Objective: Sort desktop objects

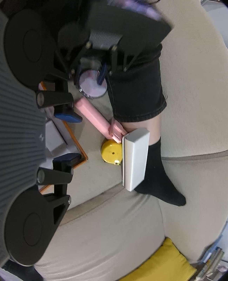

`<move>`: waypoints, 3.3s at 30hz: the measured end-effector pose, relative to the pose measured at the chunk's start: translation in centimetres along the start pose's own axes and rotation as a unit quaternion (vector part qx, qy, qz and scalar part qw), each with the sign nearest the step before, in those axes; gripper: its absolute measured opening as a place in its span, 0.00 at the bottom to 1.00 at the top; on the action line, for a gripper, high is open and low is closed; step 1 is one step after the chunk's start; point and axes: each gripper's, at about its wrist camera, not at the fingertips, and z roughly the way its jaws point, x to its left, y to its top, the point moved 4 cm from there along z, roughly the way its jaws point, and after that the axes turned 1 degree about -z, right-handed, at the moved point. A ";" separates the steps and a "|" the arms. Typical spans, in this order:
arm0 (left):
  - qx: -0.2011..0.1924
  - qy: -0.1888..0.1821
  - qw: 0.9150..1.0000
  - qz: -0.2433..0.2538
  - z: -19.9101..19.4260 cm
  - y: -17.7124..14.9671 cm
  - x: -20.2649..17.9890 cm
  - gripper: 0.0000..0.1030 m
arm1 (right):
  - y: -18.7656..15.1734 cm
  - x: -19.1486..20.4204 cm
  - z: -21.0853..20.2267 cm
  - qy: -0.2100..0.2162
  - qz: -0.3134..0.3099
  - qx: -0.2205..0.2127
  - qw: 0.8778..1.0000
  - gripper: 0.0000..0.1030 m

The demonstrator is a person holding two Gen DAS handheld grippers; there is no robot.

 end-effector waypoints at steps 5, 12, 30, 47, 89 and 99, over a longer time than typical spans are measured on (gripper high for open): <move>0.027 0.012 1.000 0.008 1.5 0.5 -0.7 0.52 | 1.1 -0.8 -1.5 0.011 -0.013 -0.010 1.000 0.44; 0.040 0.027 0.998 0.031 2.1 0.3 -0.8 0.53 | 1.2 -2.1 0.1 0.009 0.000 0.001 1.000 0.45; -0.050 -0.008 0.998 -0.041 -3.0 -0.5 3.0 0.14 | 1.9 -2.8 1.6 0.006 0.015 -0.002 1.000 0.45; -0.034 0.122 0.986 0.105 0.3 -1.0 -1.0 0.27 | 5.5 -1.8 8.9 0.017 -0.150 0.067 0.986 0.45; -0.093 0.021 0.989 -0.110 -1.8 0.2 3.3 0.15 | 4.7 -3.8 11.1 0.055 -0.064 0.138 0.987 0.22; -0.115 0.011 0.980 -0.161 -3.1 -0.8 3.8 0.15 | 4.9 -4.2 6.5 0.032 -0.017 0.068 0.997 0.21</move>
